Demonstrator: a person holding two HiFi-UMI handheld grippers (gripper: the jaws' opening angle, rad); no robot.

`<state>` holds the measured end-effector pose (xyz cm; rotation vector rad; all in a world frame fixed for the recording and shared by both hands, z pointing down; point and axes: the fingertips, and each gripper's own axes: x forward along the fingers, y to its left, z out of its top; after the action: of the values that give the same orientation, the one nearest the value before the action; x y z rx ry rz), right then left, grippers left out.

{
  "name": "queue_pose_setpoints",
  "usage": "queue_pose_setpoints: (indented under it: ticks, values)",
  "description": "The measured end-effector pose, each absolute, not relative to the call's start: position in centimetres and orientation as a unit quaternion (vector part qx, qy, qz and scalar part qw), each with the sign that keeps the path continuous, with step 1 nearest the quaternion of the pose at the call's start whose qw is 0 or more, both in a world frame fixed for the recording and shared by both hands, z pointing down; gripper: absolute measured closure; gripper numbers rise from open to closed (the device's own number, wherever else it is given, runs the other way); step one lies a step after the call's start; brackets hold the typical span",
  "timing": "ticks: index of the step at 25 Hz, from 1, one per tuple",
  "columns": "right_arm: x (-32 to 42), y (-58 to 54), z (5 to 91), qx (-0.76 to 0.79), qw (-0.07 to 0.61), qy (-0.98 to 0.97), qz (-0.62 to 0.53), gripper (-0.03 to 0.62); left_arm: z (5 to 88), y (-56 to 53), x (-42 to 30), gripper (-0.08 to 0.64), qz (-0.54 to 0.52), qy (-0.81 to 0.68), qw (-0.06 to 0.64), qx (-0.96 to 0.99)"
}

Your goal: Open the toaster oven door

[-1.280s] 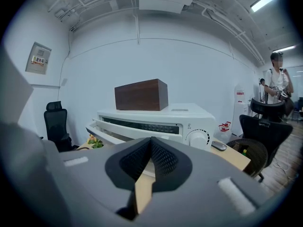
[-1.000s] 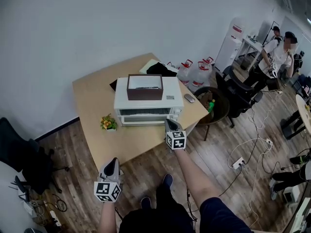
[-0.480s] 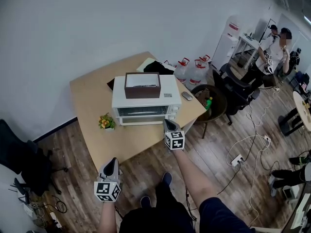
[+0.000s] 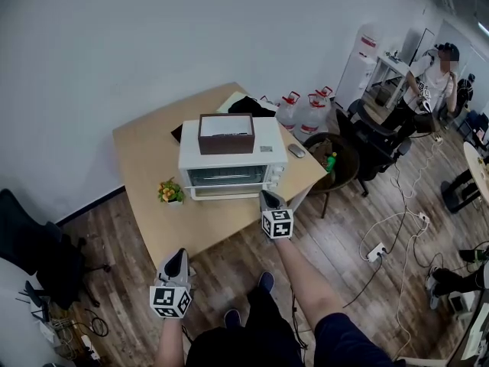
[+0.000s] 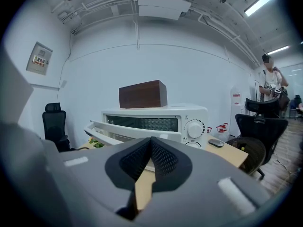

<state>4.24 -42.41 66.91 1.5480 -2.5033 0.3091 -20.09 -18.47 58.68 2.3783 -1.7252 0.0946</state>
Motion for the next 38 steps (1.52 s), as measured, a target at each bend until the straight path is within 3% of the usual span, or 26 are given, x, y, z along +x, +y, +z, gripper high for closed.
queue_pose_setpoints:
  ticks: [38]
  values:
    - [5.0,-37.6,70.2,0.521,0.065,-0.843,0.120,0.586,57.9,-17.1,-18.1,0.561,0.023,-0.572,0.092,0.815]
